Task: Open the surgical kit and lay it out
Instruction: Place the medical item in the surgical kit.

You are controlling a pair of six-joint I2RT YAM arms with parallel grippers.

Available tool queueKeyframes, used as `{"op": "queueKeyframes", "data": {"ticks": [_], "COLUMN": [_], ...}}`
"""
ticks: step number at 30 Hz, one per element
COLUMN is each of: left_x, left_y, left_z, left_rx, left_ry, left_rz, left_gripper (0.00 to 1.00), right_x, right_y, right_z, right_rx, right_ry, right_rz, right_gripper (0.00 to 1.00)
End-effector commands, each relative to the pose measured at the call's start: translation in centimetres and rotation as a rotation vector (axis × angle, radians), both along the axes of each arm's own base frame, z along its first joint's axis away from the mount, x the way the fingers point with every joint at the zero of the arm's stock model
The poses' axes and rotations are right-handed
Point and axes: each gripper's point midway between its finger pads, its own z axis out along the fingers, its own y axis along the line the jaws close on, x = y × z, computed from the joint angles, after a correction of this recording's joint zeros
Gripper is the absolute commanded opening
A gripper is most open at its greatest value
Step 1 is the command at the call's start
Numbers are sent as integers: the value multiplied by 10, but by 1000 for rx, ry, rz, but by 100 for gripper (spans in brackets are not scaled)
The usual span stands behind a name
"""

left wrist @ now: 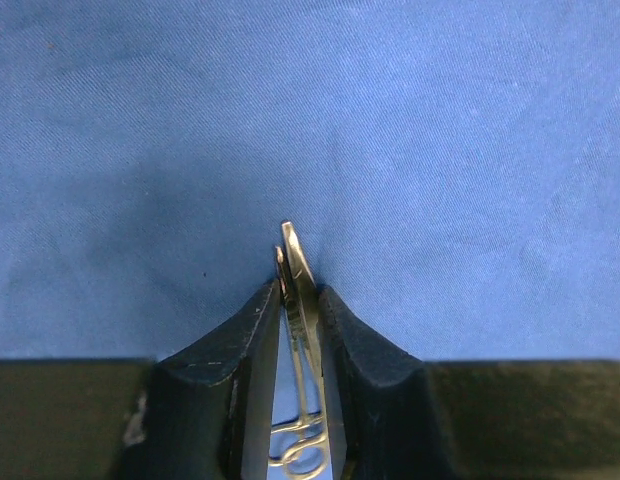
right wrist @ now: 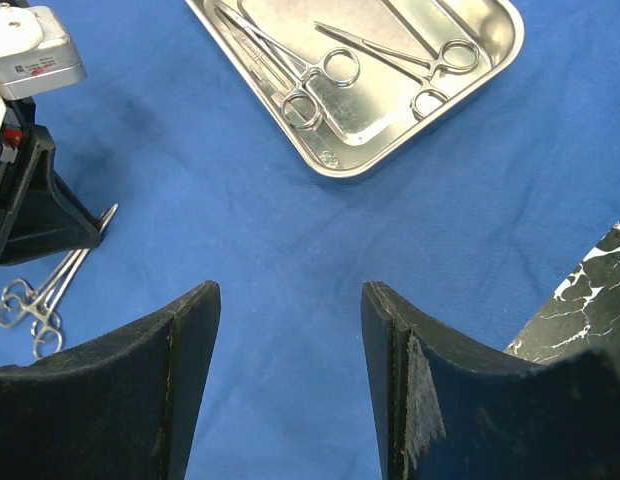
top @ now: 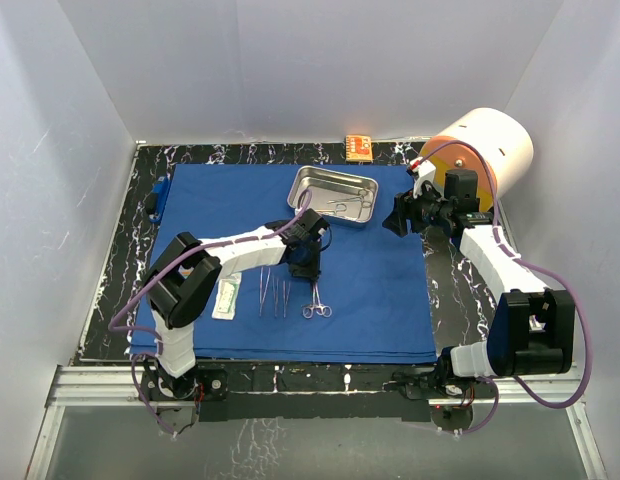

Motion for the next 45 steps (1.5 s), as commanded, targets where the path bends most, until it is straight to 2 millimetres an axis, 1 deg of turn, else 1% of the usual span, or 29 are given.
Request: {"op": "queueKeyframes", "data": {"ticks": [1,6,14,25,38,45], "left_x": [-29,-30,-25,-29,-36,-39], "left_y": [12,11,4,5,14,23], "left_z": [-14,-12,-1,2,-5,-13], "left_rx": [51,45,15,4,79,123], "left_ry": [78,75,50,47,8,9], "left_rz": [-40,-53,-71,-104,-220,-238], "left_gripper": [19,18,17,27,27,24], "right_x": [2,2,3,3,2,1], "right_y": [0,0,0,0,0,1], "right_z": [10,9,8,7,10,10], "right_rx": [10,9,10,7,9,10], "right_ry": [-34,-32,-26,-25,-31,-32], "right_rz": [7,8,9,9,10,14], "right_gripper": [56,56,56,56,56,56]}}
